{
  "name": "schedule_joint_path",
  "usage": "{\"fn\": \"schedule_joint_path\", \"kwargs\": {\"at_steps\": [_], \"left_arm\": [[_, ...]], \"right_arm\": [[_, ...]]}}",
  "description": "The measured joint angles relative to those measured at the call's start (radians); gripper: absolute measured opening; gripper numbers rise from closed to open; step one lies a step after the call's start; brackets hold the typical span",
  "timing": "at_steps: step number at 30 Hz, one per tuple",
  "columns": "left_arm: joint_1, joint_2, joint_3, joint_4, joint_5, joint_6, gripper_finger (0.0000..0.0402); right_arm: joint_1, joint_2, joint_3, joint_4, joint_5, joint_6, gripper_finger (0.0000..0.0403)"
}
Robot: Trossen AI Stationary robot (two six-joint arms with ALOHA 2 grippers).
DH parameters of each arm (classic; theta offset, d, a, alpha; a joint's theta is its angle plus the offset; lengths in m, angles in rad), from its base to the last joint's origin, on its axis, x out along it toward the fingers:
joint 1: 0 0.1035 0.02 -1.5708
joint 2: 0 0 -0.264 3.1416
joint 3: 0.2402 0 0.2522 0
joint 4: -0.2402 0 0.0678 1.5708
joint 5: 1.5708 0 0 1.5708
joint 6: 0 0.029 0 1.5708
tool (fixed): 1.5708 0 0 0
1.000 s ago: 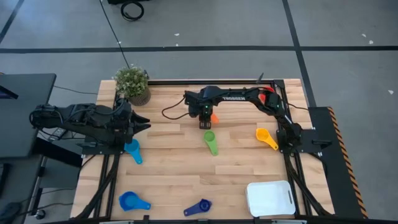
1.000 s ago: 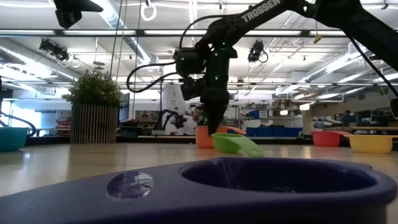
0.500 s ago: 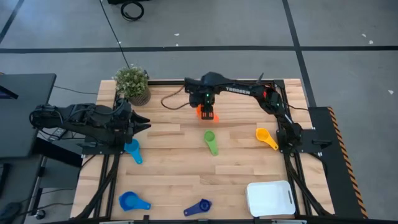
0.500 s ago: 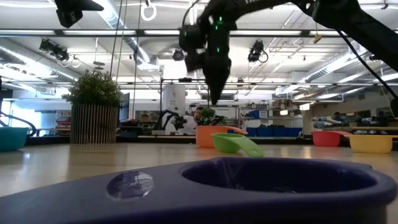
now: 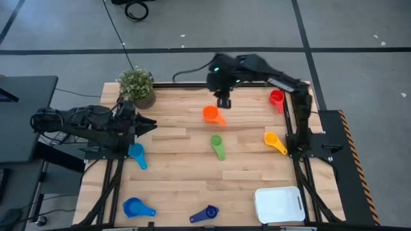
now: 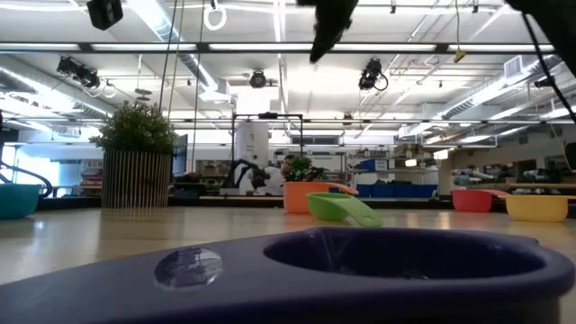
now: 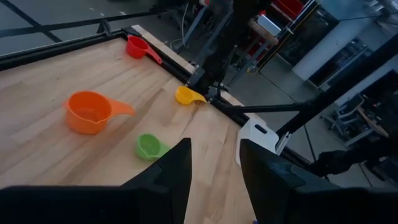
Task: Nest measuring cups in basket
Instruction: Stack the blue measuring cup on top of the orange measuring cup
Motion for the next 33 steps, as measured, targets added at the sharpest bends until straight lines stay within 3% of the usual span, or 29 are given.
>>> {"fn": "schedule_joint_path", "kwargs": {"at_steps": [7,15,18,27,33], "left_arm": [[-0.001,0.000,0.000,0.017,0.026,0.005,0.0142],[-0.003,0.000,0.003,0.026,0.213,-0.025,0.0141],[-0.003,0.005,0.057,-0.021,0.259,0.019,0.0137],[-0.003,0.121,0.434,-0.527,0.253,0.130,0.0079],[-0.006,0.256,0.622,-0.850,0.294,0.008,0.0010]], "right_arm": [[0.011,-0.145,0.000,0.054,-0.016,0.033,0.0135],[0.047,-0.237,0.000,0.080,-0.019,0.033,0.0135],[0.062,-0.254,0.000,0.080,-0.020,0.033,0.0135],[0.100,-0.274,0.000,0.069,-0.020,0.033,0.0135],[0.127,-0.285,0.000,0.066,-0.021,0.033,0.0135]]}}
